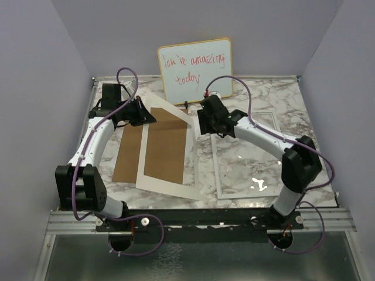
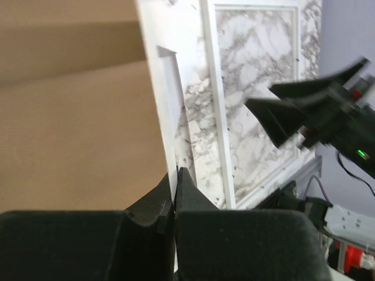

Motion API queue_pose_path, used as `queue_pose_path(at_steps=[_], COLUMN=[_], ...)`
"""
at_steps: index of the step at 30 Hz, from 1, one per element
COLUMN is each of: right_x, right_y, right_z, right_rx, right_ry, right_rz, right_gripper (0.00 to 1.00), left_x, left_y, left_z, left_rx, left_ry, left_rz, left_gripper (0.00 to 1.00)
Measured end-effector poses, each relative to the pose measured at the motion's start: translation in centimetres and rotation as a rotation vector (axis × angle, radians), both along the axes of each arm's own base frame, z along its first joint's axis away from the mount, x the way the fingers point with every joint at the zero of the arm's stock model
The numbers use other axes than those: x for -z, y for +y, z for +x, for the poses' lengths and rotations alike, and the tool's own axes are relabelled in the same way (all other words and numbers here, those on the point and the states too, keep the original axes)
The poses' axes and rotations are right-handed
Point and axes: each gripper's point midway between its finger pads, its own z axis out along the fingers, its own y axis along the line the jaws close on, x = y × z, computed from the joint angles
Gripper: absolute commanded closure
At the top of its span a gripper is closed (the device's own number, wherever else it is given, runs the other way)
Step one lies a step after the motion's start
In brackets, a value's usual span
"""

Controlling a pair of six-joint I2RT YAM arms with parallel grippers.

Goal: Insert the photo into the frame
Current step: Pick up the photo frame item at the center of the board.

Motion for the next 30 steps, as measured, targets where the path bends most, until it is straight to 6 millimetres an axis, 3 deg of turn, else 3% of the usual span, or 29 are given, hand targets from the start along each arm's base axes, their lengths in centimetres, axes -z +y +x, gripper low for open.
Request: queue_pose_path(at_steps=[4, 7, 13, 18, 23, 30], right_x=[-2.9, -2.9, 2.7, 6.6, 8.1, 9.2], right_y=[-0.3, -1.7, -4.5, -4.0, -3.0, -2.4], right_z=[-0.9, -0.1, 0.0, -2.1, -3.3, -4.1], right_rx=[0.012, 0.087, 0.237, 0.231, 0.198, 0.178], right_ry=[-0.032, -0.016, 0.160, 0.317, 0.405, 0.468], right_rz=[0.139, 0.194, 0.180, 0.165, 0.189, 0.208], right_gripper=[0.34, 0.36, 0.38, 0.41, 0.48, 0.66], left_x=[-0.3, -0.5, -3.2, -6.0, -7.7, -9.0], left_y=[0.8, 1.1, 0.9, 0.7, 0.3, 0.0], left_z=[1.5, 2.1, 3.0, 3.7, 3.7, 3.5], left_rx=[-0.060, -0.088, -0.111, -0.128, -0.129, -0.117], left_ry=[0.000, 0.006, -0.030, -0.072, -0.088, -0.103], left_rz=[0.039, 0.049, 0.023, -0.012, -0.047, -0.075], left_gripper=[1.00, 1.00, 1.00, 1.00, 1.00, 1.00])
